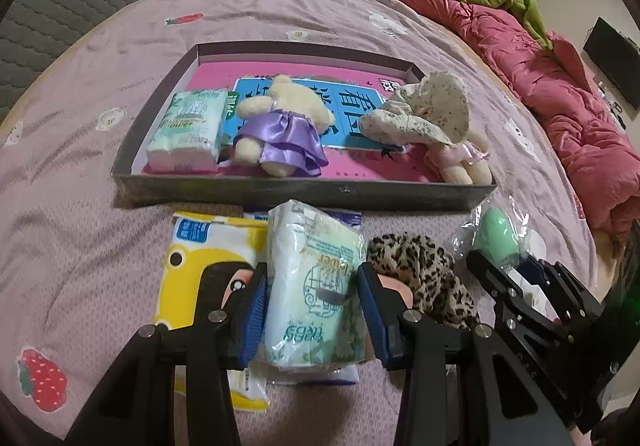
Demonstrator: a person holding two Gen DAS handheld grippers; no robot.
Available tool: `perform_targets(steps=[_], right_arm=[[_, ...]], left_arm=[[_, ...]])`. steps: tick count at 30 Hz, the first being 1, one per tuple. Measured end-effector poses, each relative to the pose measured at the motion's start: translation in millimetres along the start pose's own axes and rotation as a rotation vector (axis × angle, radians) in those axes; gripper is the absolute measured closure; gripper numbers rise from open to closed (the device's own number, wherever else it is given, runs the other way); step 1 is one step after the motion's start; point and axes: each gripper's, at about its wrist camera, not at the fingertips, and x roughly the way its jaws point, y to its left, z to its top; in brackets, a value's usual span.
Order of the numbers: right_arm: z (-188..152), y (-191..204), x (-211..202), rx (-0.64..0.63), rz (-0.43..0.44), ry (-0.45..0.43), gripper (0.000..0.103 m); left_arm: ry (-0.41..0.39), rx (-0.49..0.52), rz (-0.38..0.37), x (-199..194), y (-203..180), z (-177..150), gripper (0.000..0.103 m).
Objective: Organize soft objects
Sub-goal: 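Grasp the white tissue pack with left tool while right tool grasps the bagged green egg, then lift the tissue pack with left tool while right tool lifts the green egg toward the box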
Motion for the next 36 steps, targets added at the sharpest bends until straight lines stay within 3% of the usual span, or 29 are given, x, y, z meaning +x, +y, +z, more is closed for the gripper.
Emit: perform_targets(steps=[9,13,16,24,36], right_arm=[[1,-3,2,0.007,0.012,-0.001,0.057],[1,-5,1,0.013,0.027,-0.004,0.058],[3,-4,0,0.010,0.035,-0.017,0.058],[5,5,-11,-0.033,0.059,-0.064,0.058],[9,15,-25,-0.070,0.087,-0.125,0.058]], left_arm=[[-0.001,0.042,0.055,10,-12,7,0.056],[-0.010,0.059,0.076,8,-12,4,0.063],[-0.009,0.027,0.004,4,-5,3,0.076],[-0.022,0.007,-0.053,-7,-1,-4,0.080],[-0.093,-0.015,-0.070,-36,4,1,0.080]])
